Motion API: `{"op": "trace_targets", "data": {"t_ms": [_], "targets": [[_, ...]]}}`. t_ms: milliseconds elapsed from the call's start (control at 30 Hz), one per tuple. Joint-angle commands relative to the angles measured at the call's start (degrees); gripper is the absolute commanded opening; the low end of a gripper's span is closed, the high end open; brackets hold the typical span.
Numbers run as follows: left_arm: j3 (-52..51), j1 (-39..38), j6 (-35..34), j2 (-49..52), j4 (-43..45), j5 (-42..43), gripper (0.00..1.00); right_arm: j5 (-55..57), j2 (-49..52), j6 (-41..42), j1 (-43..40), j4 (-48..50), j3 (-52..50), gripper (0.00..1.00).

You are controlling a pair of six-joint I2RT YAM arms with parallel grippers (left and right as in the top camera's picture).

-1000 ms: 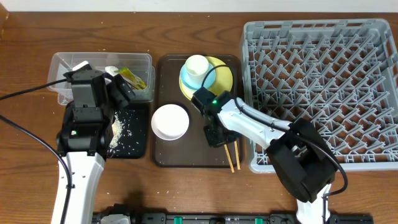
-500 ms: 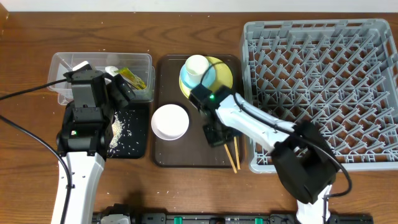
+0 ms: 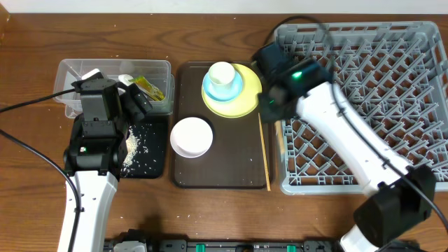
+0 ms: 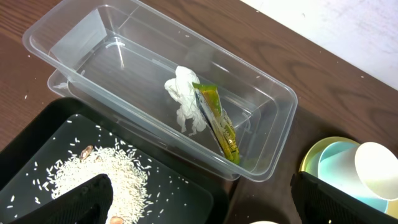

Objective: Sort waste into correct bins and load items into the dishwasher rack
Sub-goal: 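Carry the chopstick into the dish rack and stand it upright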

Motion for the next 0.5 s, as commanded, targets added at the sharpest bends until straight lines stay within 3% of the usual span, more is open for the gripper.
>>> {"op": "trace_targets", "data": {"t_ms": [0,233,467], "targets": [[0.7,0.2,0.7,0.0,-0.1,-0.5,0.94,3.5,-0.6,-7.1,-6.1,2.2,0.3,0.01],[0.7,0.2,0.7,0.0,-0.1,-0.5,0.94,2.7,0.5,-8.4,-15.6,8.9,-0.1,0.01],[0.7,0.2,0.7,0.0,-0.1,-0.5,0.94,1.9,2.2,-10.3,-18.6,13.5,-1.4,0.01]]}}
